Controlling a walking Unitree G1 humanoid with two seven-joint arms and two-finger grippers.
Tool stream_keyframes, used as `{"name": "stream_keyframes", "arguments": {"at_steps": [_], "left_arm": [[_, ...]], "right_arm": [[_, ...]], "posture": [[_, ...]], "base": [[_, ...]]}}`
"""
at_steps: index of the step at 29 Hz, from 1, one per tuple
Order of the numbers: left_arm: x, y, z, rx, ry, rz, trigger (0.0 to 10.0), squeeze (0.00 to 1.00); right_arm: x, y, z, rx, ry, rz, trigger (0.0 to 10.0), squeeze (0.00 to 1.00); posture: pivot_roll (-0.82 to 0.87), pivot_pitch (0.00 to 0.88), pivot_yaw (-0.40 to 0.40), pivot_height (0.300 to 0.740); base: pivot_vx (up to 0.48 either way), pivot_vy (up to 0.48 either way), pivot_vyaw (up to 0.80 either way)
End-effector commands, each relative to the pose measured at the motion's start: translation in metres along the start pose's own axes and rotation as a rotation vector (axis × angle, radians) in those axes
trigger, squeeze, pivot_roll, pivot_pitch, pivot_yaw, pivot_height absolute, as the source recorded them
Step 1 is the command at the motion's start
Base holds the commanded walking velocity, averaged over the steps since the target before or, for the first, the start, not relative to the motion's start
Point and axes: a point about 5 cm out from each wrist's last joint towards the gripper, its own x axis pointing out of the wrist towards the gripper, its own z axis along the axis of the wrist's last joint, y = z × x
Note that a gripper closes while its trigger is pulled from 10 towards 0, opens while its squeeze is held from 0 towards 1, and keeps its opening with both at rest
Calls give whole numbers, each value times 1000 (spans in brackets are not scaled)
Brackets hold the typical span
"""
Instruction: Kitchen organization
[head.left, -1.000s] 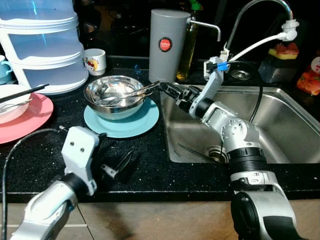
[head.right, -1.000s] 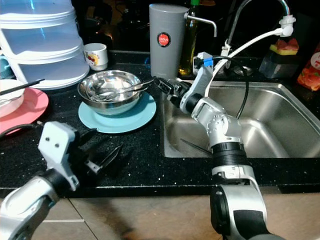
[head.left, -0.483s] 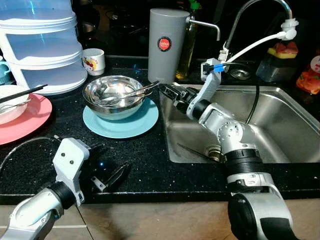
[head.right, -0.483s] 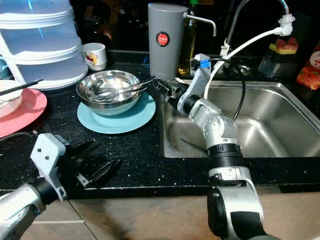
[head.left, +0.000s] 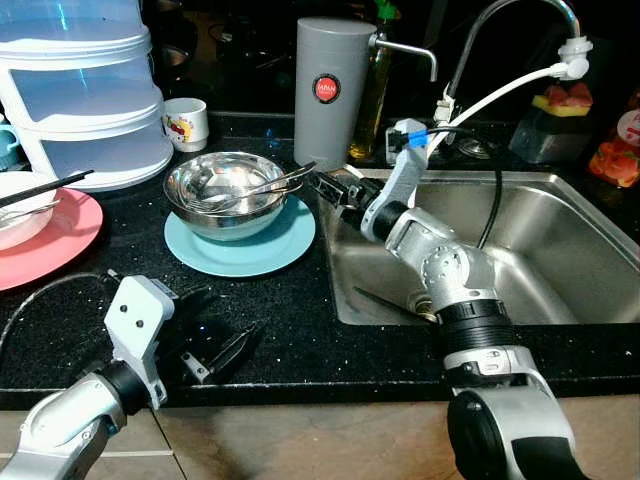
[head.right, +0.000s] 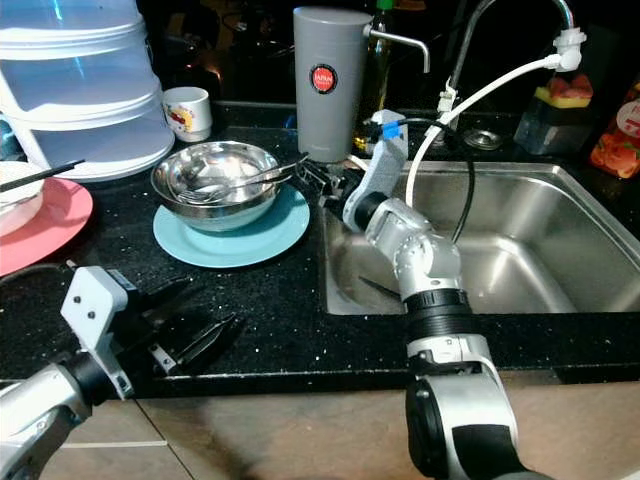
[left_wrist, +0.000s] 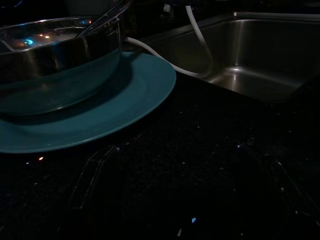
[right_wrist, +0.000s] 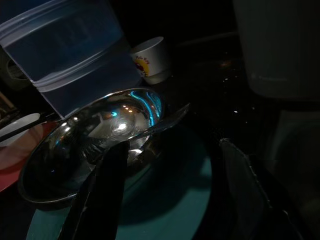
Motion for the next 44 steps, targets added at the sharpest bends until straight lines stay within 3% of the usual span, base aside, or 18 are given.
{"name": "stream_keyframes", "arguments": {"at_steps": [1,2,3,7,8,9,12,16,18,31,41,42,43,44], "left_arm": [[-1,-4,-17,-46,80,-26,10000,0],[0,-5,-17,-47,80,-30,10000,0],[0,-5,-18,-47,80,-34,10000,0],[0,-5,-18,-47,78,-34,10000,0],[0,-5,-18,-47,76,-32,10000,0],[0,-4,-18,-48,76,-32,10000,0],[1,-5,-19,-48,75,-33,10000,0],[1,-5,-19,-43,81,-36,10000,0],[1,-6,-19,-42,83,-38,10000,0],[0,-9,-20,-48,87,-53,10000,0],[0,-10,-20,-42,93,-60,10000,0],[0,-10,-20,-41,94,-60,10000,0],[0,-10,-21,-37,97,-61,10000,0],[0,-11,-21,-32,102,-64,10000,0]], "right_arm": [[2,1,1,-13,2,-11,10000,588],[3,1,0,-16,17,-17,10000,949],[3,1,-2,-18,28,-22,10000,1000],[6,2,-3,-14,36,-28,10000,1000],[7,3,-3,-10,37,-33,10000,804],[9,4,-4,-7,44,-46,10000,0],[11,4,-5,-2,54,-61,10000,0],[18,8,-9,164,76,-80,10000,0],[20,8,-10,195,89,-83,10000,0],[27,12,-22,231,173,-114,10000,0],[30,17,-24,267,167,-99,10000,0],[31,18,-24,277,161,-98,8627,0],[31,18,-23,281,157,-99,6314,0],[31,17,-23,285,153,-102,4706,0]], "posture": [[61,44,-33,740],[61,42,-33,740],[61,40,-34,740],[60,35,-37,740],[60,35,-37,740],[60,34,-37,740],[61,29,-41,740],[61,28,-42,740],[68,23,-46,740],[67,34,-50,740],[71,38,-50,740],[71,38,-50,740],[71,39,-51,740],[72,39,-51,740]], "base": [[0,0,0],[0,0,0],[0,0,0],[0,0,0],[0,0,0],[0,0,0],[0,0,0],[0,0,0],[0,0,0],[0,0,0],[0,0,0],[0,0,0],[0,0,0],[0,0,0]]}}
